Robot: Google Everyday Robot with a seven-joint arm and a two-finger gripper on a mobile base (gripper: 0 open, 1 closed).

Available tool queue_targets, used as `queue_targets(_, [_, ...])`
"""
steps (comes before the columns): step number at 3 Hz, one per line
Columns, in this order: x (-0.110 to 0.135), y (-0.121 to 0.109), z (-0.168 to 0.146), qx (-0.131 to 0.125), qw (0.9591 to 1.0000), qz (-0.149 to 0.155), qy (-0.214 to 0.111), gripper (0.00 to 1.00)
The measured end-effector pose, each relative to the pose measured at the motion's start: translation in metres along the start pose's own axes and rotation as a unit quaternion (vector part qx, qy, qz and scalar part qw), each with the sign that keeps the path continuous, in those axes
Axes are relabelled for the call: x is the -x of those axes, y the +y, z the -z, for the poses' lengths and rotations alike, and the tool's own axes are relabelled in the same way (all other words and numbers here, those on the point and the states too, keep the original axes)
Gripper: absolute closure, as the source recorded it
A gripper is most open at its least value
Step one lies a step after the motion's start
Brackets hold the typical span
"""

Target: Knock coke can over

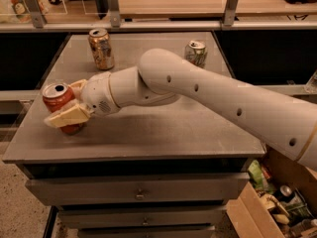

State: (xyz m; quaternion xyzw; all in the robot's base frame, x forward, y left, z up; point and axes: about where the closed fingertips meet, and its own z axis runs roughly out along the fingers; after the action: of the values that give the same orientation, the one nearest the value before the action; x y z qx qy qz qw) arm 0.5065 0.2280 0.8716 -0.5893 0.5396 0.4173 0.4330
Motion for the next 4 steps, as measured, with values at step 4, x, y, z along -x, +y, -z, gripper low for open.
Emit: queue_targets(4, [-0.021, -0.071, 0.131, -0.098, 0.9623, 0.028, 0.252, 1.0])
